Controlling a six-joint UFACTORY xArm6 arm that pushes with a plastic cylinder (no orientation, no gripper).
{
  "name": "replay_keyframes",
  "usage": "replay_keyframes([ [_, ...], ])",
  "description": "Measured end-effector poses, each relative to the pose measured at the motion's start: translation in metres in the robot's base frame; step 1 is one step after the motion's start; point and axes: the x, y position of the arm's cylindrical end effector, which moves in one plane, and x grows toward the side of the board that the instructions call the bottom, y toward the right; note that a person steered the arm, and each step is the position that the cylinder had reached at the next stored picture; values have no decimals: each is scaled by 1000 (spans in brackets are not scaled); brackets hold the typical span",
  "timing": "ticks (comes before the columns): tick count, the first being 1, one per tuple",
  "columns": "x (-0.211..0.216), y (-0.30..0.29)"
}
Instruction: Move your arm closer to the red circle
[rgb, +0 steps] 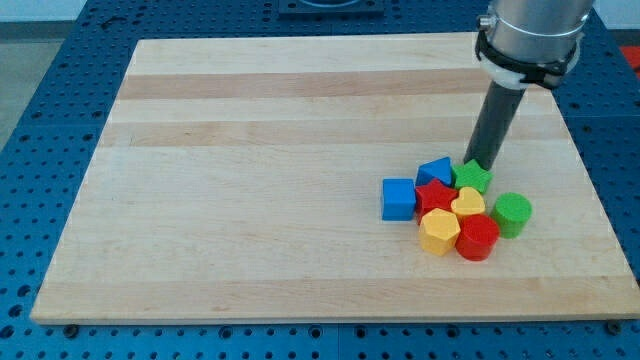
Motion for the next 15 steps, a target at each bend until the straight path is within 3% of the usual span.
replay_keyframes([
  [4,-6,-21],
  [5,-12,-6],
  [7,-40,95],
  [8,6,126],
  [10,134,84],
  [11,157,75],
  [15,143,-29],
])
